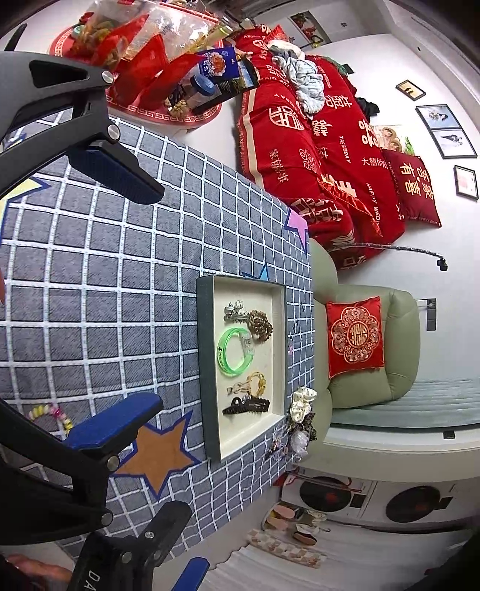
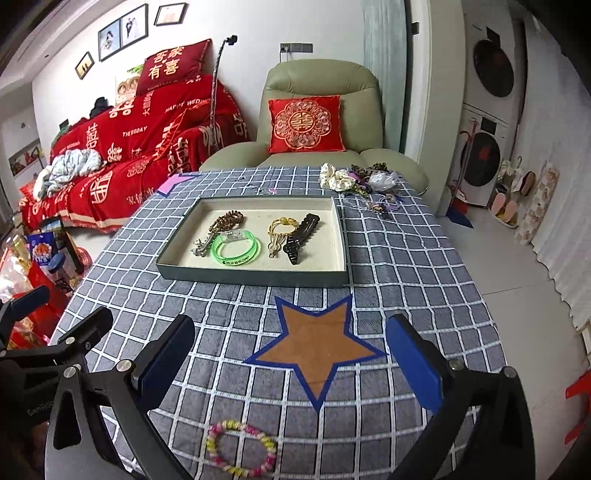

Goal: Organize jewelry

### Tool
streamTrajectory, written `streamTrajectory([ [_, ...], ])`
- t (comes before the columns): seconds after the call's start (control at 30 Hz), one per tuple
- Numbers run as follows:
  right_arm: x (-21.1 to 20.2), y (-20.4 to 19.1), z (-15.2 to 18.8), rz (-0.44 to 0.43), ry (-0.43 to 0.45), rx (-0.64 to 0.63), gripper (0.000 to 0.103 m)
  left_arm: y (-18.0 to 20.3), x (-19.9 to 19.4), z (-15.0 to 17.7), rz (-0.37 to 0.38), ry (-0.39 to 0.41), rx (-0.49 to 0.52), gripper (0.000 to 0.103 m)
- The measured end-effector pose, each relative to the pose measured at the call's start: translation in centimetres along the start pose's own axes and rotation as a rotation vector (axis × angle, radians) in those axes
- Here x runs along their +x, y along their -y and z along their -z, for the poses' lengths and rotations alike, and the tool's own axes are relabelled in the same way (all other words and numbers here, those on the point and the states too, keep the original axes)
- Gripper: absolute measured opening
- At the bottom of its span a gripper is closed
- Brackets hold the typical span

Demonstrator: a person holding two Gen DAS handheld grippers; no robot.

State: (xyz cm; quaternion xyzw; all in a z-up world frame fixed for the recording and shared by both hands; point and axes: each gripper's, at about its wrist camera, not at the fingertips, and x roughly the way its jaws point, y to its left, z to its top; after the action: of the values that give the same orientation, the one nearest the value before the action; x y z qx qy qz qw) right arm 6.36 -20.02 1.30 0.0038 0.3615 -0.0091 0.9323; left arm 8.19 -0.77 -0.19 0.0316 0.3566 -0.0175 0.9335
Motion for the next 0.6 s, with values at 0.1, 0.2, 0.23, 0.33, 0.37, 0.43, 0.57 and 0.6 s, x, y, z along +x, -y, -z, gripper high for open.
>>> streamTrajectory([
  [0.1,-0.9,0.1,0.4,0.002,0.008,0.015,0.103,0.0,-0.9,0.5,0.004,0.011,-0.006,0.103],
  [0.2,-1.6,0.2,0.7,0.009,0.019,0.021,0.103,0.0,-1.6,0.8,-0.001,0.024,0.001,0.103],
  [0.23,-1.7,0.2,0.7,0.014,0.022,0.019,0.103,0.1,-1.8,0.8,-0.002,0.026,0.005,0.103],
  [0.33,-2.1,0.1,0.8,0.025,0.032,0.010,0.103,0.2,-2.1,1.0,-0.003,0.030,0.006,0.103],
  [0.37,-2.2,0.1,0.8,0.026,0.035,0.008,0.103,0.2,-2.2,1.0,-0.003,0.031,0.005,0.103],
  [0.43,-2.4,0.0,0.8,0.026,0.039,0.006,0.103,0.2,-2.2,0.9,-0.004,0.031,0.005,0.103],
  [0.57,-2.5,0.0,0.8,0.022,0.039,0.005,0.103,0.2,-2.2,0.9,-0.003,0.031,0.004,0.103],
  [0.6,-2.5,-0.1,0.8,0.023,0.040,0.004,0.103,0.2,-2.2,1.0,-0.003,0.032,0.003,0.103],
])
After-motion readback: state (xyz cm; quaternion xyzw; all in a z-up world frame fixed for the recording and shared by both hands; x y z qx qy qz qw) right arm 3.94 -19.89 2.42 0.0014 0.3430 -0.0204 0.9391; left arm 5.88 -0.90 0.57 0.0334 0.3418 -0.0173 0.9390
